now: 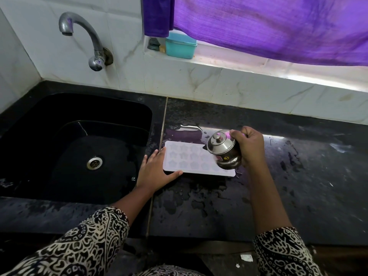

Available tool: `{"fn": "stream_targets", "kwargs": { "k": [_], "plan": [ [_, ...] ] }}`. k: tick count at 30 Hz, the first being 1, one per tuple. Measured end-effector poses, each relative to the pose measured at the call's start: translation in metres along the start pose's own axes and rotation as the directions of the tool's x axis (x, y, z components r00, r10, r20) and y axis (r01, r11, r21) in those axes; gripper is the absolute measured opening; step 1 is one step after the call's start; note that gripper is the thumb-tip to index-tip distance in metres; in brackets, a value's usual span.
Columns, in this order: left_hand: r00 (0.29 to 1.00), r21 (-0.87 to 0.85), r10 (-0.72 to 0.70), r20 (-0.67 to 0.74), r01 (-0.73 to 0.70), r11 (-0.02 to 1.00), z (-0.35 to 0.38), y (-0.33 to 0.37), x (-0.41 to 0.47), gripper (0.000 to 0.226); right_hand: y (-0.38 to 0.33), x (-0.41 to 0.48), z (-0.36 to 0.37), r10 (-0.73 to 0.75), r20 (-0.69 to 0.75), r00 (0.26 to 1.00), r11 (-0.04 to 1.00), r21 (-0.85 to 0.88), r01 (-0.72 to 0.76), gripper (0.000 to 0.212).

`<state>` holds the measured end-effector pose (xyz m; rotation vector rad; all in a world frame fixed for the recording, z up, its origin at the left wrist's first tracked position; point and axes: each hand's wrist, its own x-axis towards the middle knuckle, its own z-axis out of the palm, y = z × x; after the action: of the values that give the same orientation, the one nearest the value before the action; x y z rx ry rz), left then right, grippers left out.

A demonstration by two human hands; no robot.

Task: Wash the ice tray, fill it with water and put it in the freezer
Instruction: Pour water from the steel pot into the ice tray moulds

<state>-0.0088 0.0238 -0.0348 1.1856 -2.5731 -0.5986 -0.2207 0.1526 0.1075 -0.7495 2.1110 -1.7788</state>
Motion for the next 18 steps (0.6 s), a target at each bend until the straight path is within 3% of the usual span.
{"fn": "stream_targets", "kwargs": {
  "k": [7, 18],
  "plan": [
    [1.000, 0.004, -0.003, 0.009, 0.003, 1.000, -0.001, 0.000, 0.000, 0.117, 0.007, 0.002, -0.012, 0.123, -0.071, 0.990, 0.986, 0.124, -0.114, 0.038],
    [1.000, 0.016, -0.007, 0.014, 0.007, 1.000, 0.000, 0.000, 0.001, 0.118, 0.008, 0.000, -0.021, -0.016, -0.098, 0.995, 0.994, -0.110, 0.005, 0.043]
  ]
}}
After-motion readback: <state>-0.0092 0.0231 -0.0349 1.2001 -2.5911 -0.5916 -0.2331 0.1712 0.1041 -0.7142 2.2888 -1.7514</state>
